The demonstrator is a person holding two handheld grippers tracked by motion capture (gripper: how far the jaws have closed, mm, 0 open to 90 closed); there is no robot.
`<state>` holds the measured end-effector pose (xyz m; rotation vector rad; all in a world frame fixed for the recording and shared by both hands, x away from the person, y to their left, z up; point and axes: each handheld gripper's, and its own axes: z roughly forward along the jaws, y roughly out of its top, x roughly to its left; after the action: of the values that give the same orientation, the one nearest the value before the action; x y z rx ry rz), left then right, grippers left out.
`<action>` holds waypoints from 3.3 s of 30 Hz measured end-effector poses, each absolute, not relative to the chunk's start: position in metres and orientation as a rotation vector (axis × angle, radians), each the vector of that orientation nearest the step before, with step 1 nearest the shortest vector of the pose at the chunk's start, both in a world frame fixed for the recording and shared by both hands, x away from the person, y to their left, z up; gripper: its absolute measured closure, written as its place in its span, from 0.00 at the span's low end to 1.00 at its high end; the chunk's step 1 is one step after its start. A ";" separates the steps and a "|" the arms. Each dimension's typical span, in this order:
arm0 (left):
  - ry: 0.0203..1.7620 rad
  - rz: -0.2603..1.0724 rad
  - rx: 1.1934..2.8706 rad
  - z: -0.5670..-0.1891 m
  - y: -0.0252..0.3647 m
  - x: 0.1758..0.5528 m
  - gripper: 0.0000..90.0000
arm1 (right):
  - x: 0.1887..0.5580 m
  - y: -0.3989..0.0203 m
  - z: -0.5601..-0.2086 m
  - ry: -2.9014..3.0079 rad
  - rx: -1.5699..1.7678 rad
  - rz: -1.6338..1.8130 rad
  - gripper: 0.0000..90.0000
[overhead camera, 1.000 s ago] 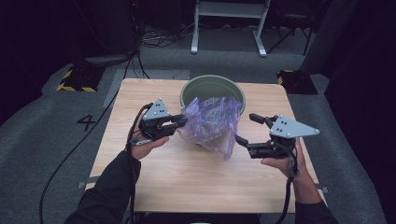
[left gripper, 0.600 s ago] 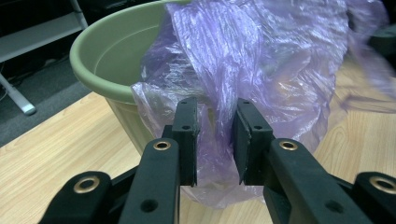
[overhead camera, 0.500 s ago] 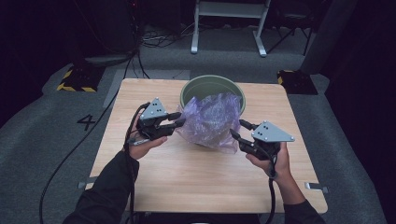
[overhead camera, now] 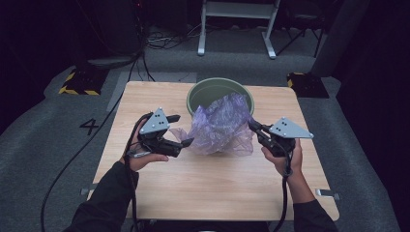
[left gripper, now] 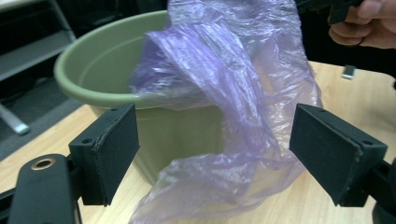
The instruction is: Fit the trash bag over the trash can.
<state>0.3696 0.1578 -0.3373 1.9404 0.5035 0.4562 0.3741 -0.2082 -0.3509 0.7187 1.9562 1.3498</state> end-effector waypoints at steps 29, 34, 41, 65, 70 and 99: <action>0.329 0.495 2.099 -0.333 0.105 0.384 0.96 | 0.395 -0.208 -0.338 1.959 0.769 1.290 0.95; 0.368 0.480 2.013 -0.324 0.120 0.394 1.00 | 0.408 -0.213 -0.337 1.958 0.801 1.266 0.95; 0.427 0.476 1.954 -0.317 0.134 0.417 1.00 | 0.433 -0.215 -0.336 1.977 0.835 1.172 0.94; 0.725 0.425 1.894 -0.353 0.167 0.492 1.00 | 0.485 -0.221 -0.352 1.988 0.992 1.156 0.94; 0.788 0.425 1.858 -0.355 0.176 0.493 0.97 | 0.483 -0.223 -0.354 2.007 0.986 1.166 0.98; 0.676 0.442 1.922 -0.367 0.167 0.410 0.21 | 0.464 -0.221 -0.342 2.035 0.913 1.156 0.99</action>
<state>0.4103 0.1666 -0.3670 1.9220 0.6764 0.4422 0.4641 -0.2211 -0.3423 0.9135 2.0349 1.1562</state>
